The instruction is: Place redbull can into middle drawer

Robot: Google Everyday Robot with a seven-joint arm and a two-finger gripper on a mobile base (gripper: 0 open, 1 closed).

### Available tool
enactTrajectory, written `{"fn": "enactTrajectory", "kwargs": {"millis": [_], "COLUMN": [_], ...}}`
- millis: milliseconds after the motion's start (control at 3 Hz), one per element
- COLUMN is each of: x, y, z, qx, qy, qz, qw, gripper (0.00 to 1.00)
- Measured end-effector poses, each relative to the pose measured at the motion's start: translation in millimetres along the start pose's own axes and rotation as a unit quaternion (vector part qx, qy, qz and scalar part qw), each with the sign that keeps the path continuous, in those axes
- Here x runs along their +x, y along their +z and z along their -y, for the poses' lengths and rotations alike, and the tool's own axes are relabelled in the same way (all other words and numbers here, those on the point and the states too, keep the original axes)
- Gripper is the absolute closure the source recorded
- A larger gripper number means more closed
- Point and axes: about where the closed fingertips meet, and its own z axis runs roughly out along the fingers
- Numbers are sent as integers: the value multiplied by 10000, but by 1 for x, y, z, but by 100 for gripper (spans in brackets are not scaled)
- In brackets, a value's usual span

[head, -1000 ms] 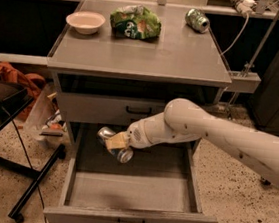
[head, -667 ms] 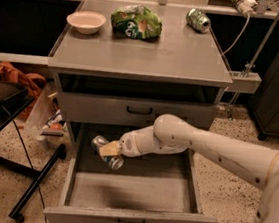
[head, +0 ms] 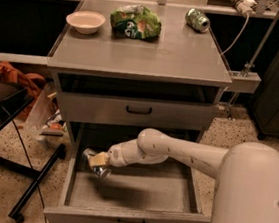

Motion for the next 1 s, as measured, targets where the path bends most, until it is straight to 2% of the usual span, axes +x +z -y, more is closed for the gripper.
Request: {"fn": "enactTrajectory", "kwargs": {"millis": [333, 667, 1000], "x": [18, 34, 44], "y": [27, 49, 56], "z": [16, 26, 32], "qx": [120, 134, 145], "qy": [26, -47, -67], "qz": [-320, -694, -771], "qw": [9994, 9975, 9969], "gripper": [100, 81, 58]}}
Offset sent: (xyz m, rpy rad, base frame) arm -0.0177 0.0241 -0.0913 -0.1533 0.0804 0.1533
